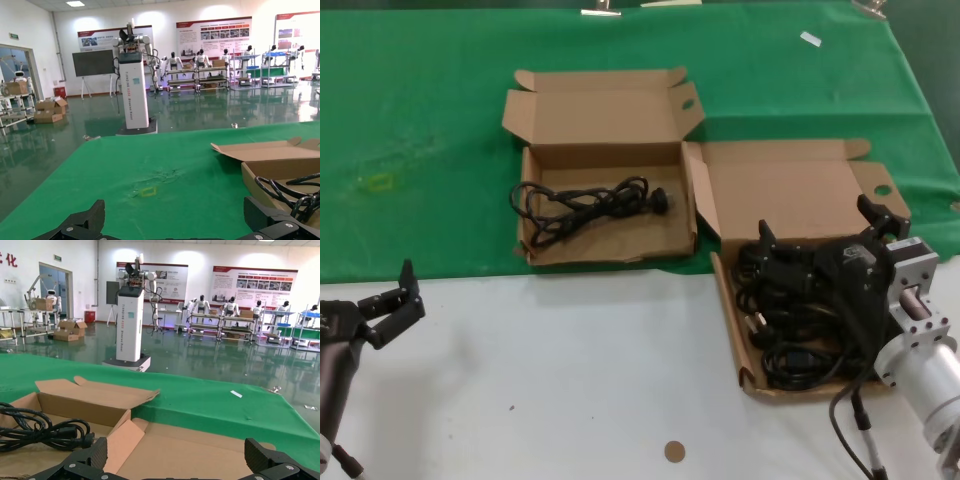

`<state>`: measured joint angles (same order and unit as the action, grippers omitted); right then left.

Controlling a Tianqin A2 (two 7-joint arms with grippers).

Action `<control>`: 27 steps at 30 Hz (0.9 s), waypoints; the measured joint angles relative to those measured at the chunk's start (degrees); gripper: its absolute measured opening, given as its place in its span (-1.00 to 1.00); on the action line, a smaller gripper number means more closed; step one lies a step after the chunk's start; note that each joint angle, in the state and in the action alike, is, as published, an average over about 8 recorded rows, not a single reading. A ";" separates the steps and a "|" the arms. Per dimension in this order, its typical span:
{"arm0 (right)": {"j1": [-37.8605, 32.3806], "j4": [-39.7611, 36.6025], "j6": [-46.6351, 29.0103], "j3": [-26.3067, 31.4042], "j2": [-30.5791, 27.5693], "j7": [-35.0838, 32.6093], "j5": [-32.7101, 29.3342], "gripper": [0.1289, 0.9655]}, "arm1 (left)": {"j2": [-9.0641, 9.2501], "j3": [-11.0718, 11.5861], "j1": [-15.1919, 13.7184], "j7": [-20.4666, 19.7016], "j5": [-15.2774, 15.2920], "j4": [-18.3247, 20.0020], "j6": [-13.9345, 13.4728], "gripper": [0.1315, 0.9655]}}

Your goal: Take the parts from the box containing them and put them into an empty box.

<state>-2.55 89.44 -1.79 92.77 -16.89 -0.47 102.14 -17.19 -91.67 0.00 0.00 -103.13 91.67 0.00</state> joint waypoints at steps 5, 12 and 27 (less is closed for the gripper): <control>0.00 0.00 0.00 0.00 0.00 0.00 0.00 1.00 | 0.00 0.00 0.00 0.00 0.00 0.00 0.00 1.00; 0.00 0.00 0.00 0.00 0.00 0.00 0.00 1.00 | 0.00 0.00 0.00 0.00 0.00 0.00 0.00 1.00; 0.00 0.00 0.00 0.00 0.00 0.00 0.00 1.00 | 0.00 0.00 0.00 0.00 0.00 0.00 0.00 1.00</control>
<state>-2.55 89.44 -1.79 92.77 -16.89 -0.47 102.14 -17.19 -91.67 0.00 0.00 -103.13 91.67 0.00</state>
